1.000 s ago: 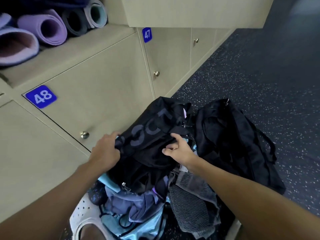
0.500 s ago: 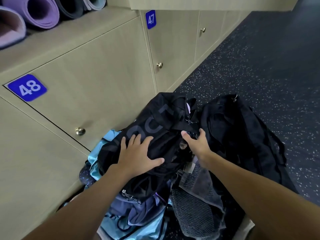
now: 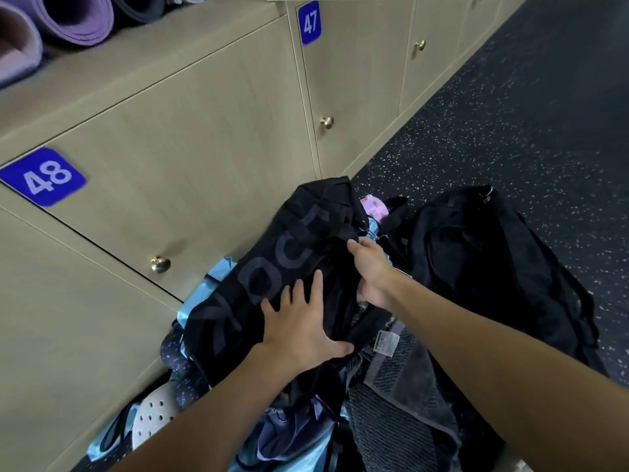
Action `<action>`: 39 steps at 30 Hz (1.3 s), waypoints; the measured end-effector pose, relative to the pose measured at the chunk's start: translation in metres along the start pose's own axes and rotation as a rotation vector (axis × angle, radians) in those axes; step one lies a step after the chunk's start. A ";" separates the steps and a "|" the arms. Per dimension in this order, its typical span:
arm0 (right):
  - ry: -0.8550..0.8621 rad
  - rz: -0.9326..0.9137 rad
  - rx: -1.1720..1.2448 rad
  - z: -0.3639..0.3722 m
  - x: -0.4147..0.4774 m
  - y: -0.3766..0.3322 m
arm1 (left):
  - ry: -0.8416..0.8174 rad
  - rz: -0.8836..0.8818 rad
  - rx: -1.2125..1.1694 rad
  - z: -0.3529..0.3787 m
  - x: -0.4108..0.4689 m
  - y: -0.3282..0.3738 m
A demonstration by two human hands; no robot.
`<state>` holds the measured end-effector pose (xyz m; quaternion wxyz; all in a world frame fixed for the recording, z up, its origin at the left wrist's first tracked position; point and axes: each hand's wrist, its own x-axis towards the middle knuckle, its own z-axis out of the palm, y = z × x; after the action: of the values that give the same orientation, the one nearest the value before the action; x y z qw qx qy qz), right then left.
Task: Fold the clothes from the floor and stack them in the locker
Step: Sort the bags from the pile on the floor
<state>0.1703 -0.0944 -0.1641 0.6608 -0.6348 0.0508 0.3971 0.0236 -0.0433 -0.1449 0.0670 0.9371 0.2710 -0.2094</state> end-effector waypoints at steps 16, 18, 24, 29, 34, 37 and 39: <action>-0.016 -0.205 -0.025 0.016 -0.040 -0.064 | 0.289 0.061 -0.506 -0.061 -0.030 -0.039; -0.002 -0.321 -0.084 0.015 -0.052 -0.075 | 0.312 0.095 -0.579 -0.068 -0.035 -0.039; -0.056 -0.788 -0.762 -0.028 -0.088 -0.084 | 0.204 0.201 -0.777 -0.094 -0.043 -0.040; -0.215 -0.834 -1.486 -0.057 -0.085 -0.060 | 0.038 0.196 -0.760 -0.092 -0.041 -0.051; -0.213 -0.819 -1.476 -0.054 -0.054 -0.040 | -0.147 0.194 -0.742 -0.083 -0.027 -0.053; -0.223 -0.788 -1.443 -0.046 -0.041 -0.035 | -0.178 0.176 -0.703 -0.078 -0.011 -0.058; -0.222 -0.795 -1.456 -0.040 -0.029 -0.034 | -0.184 0.179 -0.623 -0.077 -0.001 -0.060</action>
<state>0.1879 -0.1391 -0.1277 0.1776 -0.8310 -0.5114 0.1280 0.0181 0.0253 -0.0760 0.3926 0.8688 0.2317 -0.1933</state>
